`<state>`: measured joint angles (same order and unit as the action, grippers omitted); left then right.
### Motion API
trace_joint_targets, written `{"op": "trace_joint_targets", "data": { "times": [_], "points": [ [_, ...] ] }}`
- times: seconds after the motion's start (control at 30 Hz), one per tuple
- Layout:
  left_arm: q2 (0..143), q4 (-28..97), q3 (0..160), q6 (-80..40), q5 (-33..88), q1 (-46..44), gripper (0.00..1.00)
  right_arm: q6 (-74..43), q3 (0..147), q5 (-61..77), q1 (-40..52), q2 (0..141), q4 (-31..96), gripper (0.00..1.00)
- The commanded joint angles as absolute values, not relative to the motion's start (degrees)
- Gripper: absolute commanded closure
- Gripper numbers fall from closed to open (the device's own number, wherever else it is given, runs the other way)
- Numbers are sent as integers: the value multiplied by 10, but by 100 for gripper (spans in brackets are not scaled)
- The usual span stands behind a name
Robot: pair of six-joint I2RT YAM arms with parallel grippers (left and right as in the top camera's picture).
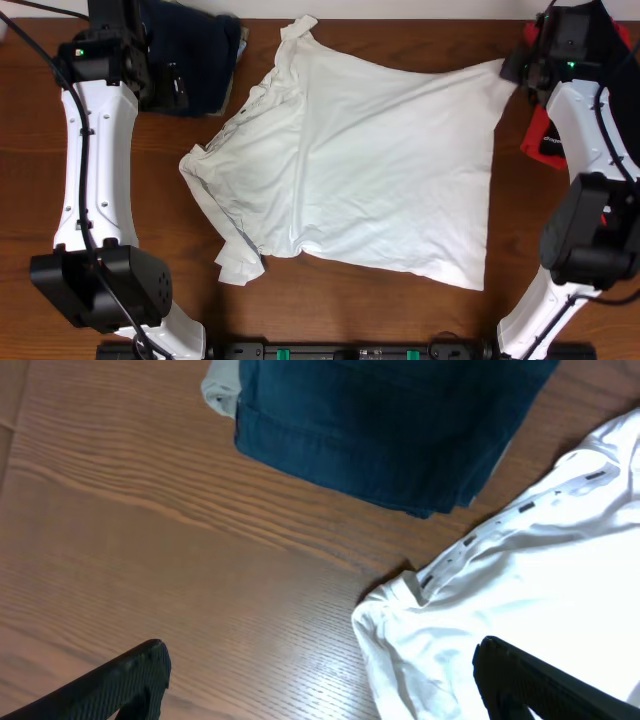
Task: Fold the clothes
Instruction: 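Pull the right edge outward to the right with the right gripper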
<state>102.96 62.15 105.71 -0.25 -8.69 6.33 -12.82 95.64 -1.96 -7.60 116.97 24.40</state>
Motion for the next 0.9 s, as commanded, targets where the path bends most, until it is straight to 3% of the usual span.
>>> {"op": "trace_joint_targets", "data": {
  "times": [0.0,0.13,0.23,0.3,0.4,0.47,0.7,0.87],
  "points": [
    [1029,622,1054,-12,-61,64,2,-133,958,-21,-74,1234,199,99],
    [1029,623,1054,-12,-60,64,2,-133,959,-22,-79,1264,157,92],
    [1029,623,1054,-11,-60,64,2,-132,967,-20,-93,1258,162,74],
    [1028,624,1057,-7,-60,64,2,-130,988,-7,-106,1243,194,56],
    [1013,639,1068,-7,-60,64,2,-110,1030,52,-122,1209,276,14],
    [994,657,1077,-9,-57,64,2,-106,1057,86,-128,1178,352,1],
    [897,721,1080,-31,-19,64,2,-104,1055,94,-103,1068,608,1],
    [875,740,1080,-40,-20,64,2,-108,969,88,-55,1062,695,1]
  ]
}}
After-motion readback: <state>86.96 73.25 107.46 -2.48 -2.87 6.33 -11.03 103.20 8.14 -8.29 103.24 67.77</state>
